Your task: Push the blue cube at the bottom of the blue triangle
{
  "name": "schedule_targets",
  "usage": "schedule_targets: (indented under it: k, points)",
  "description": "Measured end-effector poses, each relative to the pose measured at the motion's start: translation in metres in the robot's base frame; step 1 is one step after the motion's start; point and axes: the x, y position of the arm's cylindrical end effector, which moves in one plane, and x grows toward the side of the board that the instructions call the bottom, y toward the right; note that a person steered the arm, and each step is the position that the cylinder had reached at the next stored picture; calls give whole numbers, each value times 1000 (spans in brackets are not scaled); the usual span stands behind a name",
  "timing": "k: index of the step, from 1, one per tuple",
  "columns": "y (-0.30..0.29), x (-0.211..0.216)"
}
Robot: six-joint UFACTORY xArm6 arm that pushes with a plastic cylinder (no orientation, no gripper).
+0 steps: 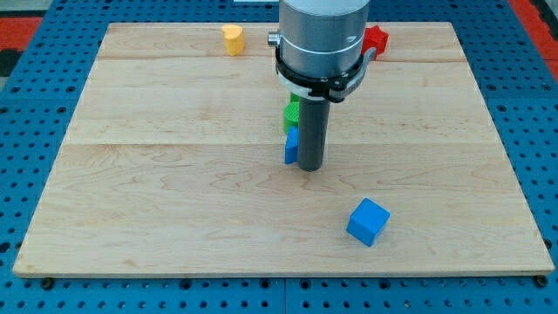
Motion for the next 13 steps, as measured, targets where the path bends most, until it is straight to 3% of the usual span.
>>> schedule_targets:
  k: [2, 3, 4, 5, 13]
  points:
    - [147, 34]
    - [163, 85]
    - [152, 134]
    - [141, 136]
    - [10, 62]
